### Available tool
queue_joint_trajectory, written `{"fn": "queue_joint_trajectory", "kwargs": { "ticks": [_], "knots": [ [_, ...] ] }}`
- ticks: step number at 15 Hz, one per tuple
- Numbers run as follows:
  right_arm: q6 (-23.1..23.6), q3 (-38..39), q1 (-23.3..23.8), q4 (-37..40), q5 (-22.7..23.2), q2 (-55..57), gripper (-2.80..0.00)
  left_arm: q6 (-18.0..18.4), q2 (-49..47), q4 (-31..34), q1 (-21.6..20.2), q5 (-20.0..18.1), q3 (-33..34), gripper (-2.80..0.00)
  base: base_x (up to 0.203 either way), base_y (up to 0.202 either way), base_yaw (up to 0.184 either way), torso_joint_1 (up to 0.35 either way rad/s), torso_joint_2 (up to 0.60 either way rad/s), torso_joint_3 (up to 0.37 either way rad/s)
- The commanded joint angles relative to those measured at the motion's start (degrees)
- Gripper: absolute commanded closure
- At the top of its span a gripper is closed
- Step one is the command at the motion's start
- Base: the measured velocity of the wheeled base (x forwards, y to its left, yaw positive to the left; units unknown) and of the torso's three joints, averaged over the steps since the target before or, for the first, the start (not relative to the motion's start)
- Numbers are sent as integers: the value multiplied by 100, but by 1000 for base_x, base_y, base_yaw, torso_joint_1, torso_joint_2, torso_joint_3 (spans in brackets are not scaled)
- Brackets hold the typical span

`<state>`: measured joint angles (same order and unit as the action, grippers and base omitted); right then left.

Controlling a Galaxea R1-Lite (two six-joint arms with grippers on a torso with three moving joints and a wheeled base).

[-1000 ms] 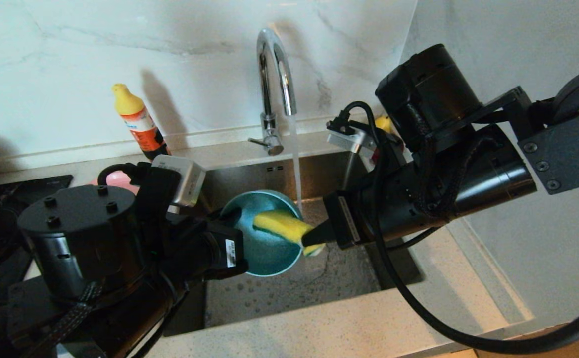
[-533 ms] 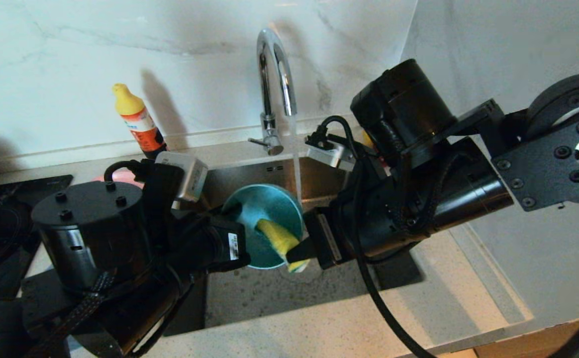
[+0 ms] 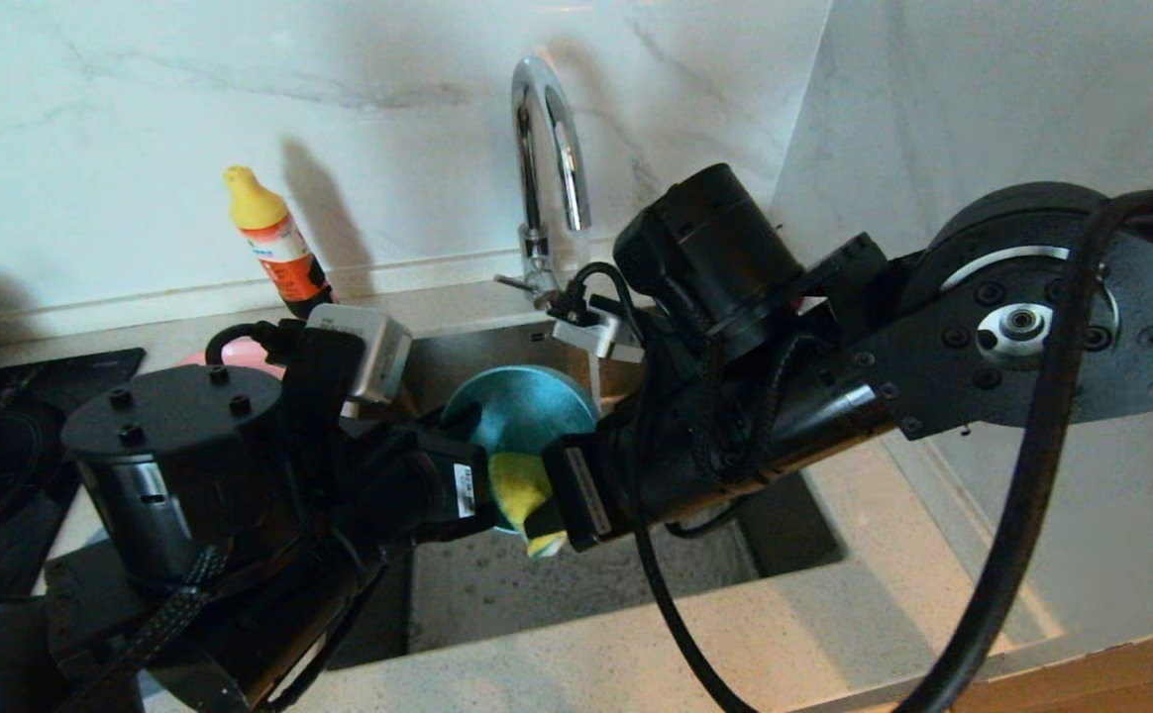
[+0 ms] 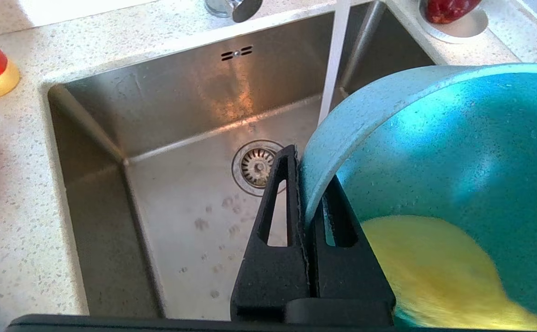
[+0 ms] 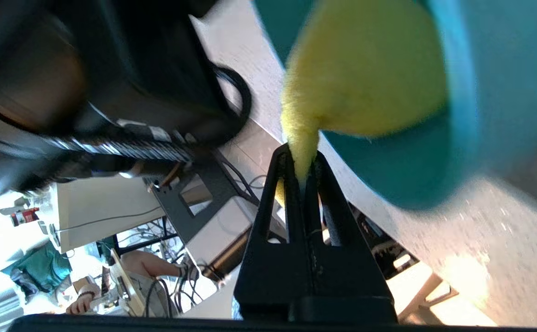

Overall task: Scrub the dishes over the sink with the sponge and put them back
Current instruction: Wipe the bowl

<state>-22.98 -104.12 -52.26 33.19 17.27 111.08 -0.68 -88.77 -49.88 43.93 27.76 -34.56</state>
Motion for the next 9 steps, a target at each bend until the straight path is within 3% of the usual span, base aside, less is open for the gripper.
{"fn": "queue_joint_trajectory", "kwargs": {
  "ticks": [1,9],
  "knots": [
    [-14,-232,-65,29,13,185,0,-11,-17,-74,2,19,20,0,0,0,0,0,0,0],
    [-57,-196,16,167,22,117,0,-2,-61,-83,1,19,20,0,0,0,0,0,0,0]
  ]
}}
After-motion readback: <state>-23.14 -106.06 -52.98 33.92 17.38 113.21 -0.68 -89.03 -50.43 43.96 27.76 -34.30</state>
